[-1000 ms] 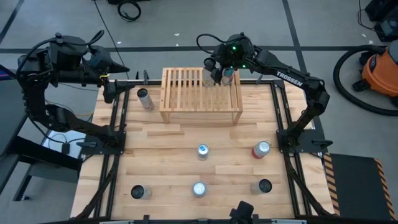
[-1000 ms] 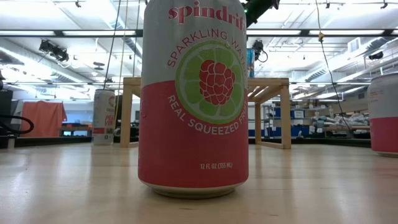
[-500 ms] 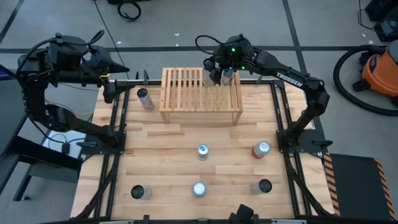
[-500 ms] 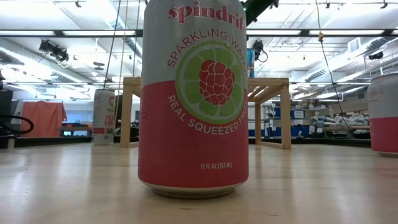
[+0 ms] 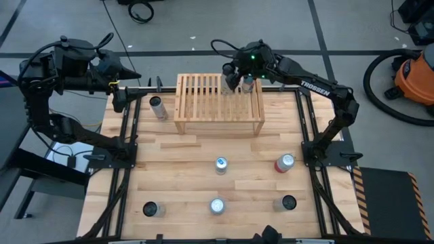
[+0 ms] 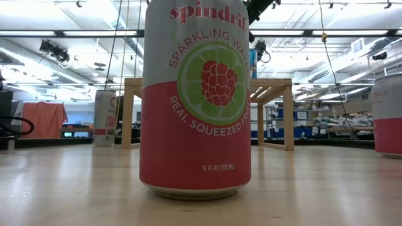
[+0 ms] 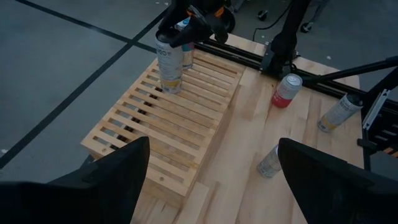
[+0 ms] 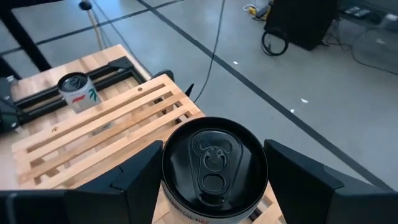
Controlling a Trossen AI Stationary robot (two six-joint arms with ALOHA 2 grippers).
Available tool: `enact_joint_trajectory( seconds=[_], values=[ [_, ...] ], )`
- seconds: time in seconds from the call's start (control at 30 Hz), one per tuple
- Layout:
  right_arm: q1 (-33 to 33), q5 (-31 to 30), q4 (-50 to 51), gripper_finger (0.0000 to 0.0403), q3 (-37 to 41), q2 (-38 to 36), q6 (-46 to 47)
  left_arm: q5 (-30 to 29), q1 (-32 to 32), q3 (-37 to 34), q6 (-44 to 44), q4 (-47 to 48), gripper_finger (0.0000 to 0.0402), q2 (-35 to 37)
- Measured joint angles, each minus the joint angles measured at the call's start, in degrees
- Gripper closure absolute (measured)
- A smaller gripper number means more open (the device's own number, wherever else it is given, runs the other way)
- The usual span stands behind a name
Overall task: Place canned beverage on shelf
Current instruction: Put the left white and yellow soda can on the shelf
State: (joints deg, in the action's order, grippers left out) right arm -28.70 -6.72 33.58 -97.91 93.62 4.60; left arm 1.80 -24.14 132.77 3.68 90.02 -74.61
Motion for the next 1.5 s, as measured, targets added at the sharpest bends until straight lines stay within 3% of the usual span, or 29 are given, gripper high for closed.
enact_joint_trajectory(
  seconds=[0.27, 1.0, 1.5],
  values=[
    [2.4, -2.6, 0.4, 0.0137, 0.0, 0.0, 0.2, 0.0, 0.0, 0.0, -0.6, 0.0, 0.0044, 0.0],
    [7.8, -20.6, 1.2, 0.0137, 0.1, 0.0, 9.0, 0.0, 0.0, 0.0, -0.5, 0.0, 0.0044, 0.0],
    [7.7, -20.4, 3.0, 0.0137, 0.0, 0.0, 10.0, 0.0, 0.0, 0.0, -1.5, 0.0, 0.0044, 0.0]
  ],
)
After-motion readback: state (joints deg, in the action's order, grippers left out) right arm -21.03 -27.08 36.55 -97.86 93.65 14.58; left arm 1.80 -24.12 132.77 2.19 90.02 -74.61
